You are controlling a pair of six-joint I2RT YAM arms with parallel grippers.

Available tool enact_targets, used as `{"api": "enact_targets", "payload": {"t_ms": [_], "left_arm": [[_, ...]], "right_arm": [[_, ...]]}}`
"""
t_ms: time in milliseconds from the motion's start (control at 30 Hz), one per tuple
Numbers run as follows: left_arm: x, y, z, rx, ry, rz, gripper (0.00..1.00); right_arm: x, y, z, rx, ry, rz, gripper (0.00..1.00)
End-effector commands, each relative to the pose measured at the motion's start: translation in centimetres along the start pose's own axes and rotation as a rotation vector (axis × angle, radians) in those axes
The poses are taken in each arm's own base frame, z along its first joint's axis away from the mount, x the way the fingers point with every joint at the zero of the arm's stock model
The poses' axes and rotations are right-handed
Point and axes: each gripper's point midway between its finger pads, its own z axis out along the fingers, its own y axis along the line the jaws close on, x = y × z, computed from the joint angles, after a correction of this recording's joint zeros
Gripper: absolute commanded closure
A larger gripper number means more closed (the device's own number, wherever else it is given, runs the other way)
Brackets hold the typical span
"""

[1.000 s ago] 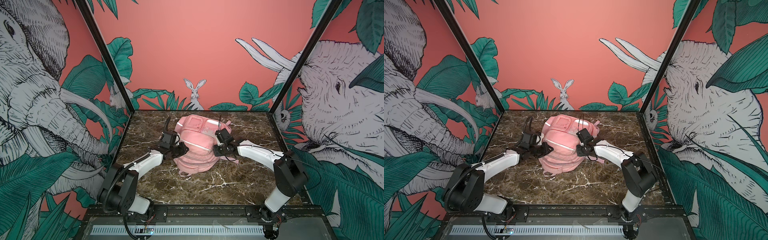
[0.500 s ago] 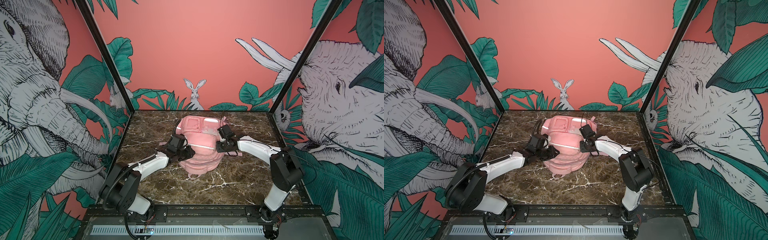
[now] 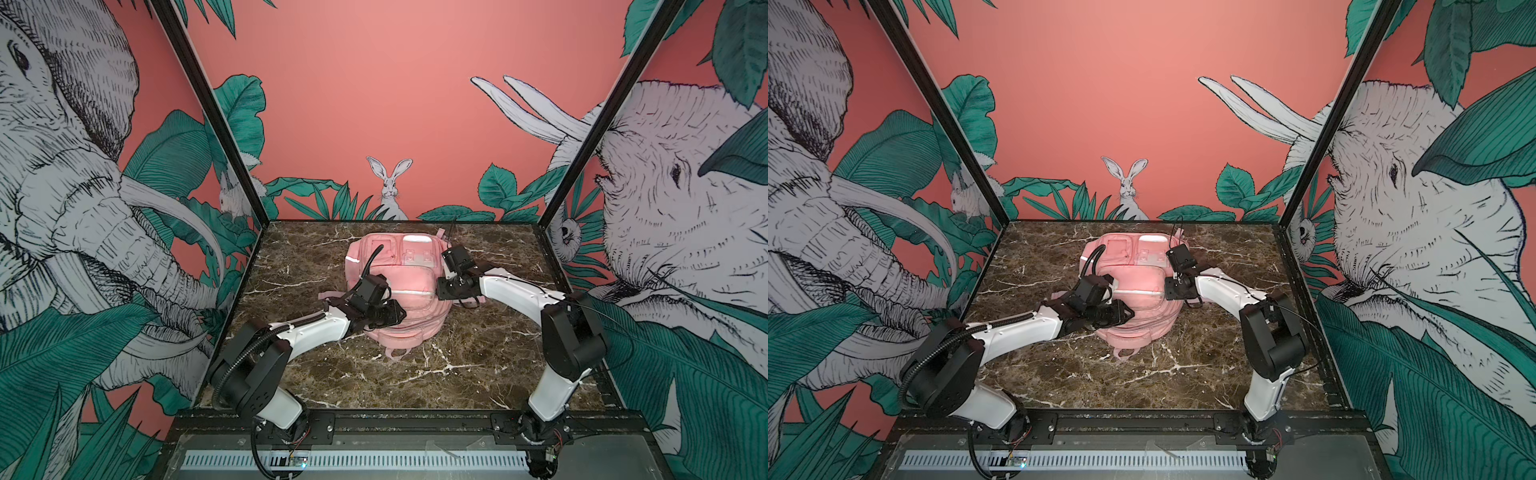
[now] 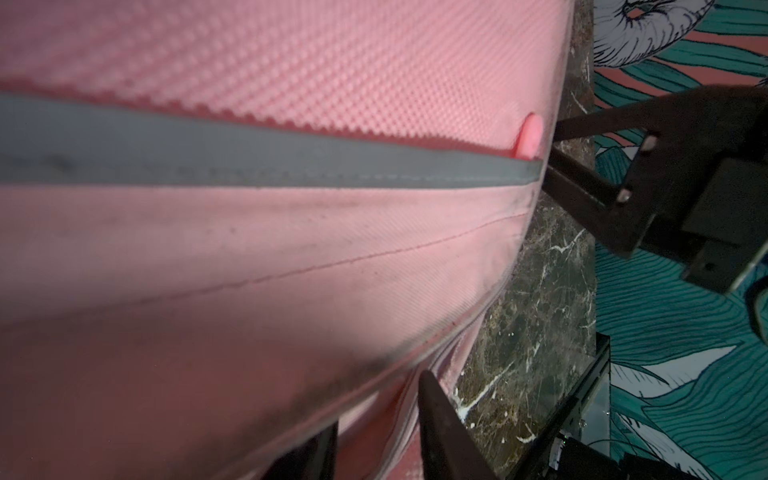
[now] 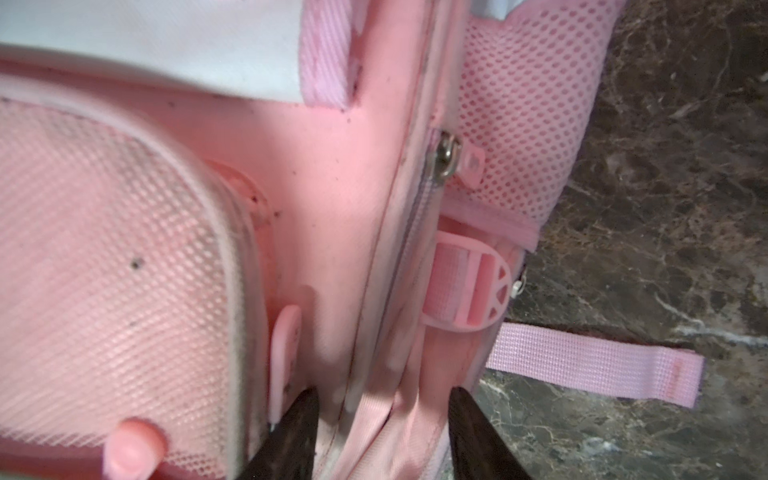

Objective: Pack the student bag

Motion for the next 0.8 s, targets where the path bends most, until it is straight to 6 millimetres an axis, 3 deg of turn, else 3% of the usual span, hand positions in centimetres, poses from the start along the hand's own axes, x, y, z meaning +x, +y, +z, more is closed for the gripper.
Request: {"api": "enact_targets", "payload": {"t_ms": [0,200,333,367,400,633,700,767], "left_arm": [[-0.4,-0.9,-0.5,0.009,-0.018,0.016,0.63],[-1.2,-2.0,-1.8,0.007,-0.038,0.077,0.52],[-2.0,-2.6,-2.9,-0.017,-0.051,0.148,0.42],[-2.1,-2.8,-3.1,-0.022,-0.052,0.166,0.38],[-2.4,-3.0,-3.3,-0.027,-0.055,0.186,0.34],[-4.6,-3.1,-4.9,-0.123,-0.086,0.292,0.16],[-4.7,-2.9,-5.0,-0.126,-0.083,0.294,0.13],[-5.9,-1.5,-5.7,-0.143,-0.101,0.259,0.03]], "right_arm": [[-0.8,-0.1,-1.2,-0.016,-0.041,-0.001,0.49],[-1.3,0.0,-3.9,-0.038,-0.102,-0.002,0.45],[-0.8,-0.4,-4.2,-0.023,-0.096,-0.019,0.42],[-0.6,-0.5,-4.2,-0.016,-0.090,-0.026,0.40],[-1.0,-0.4,-5.5,-0.025,-0.123,-0.032,0.37],[-0.9,-0.4,-6.9,-0.046,-0.152,-0.052,0.13],[-1.1,-0.7,-7.4,-0.037,-0.167,-0.047,0.02],[-1.3,-1.0,-8.0,-0.026,-0.184,-0.041,0.02]]}}
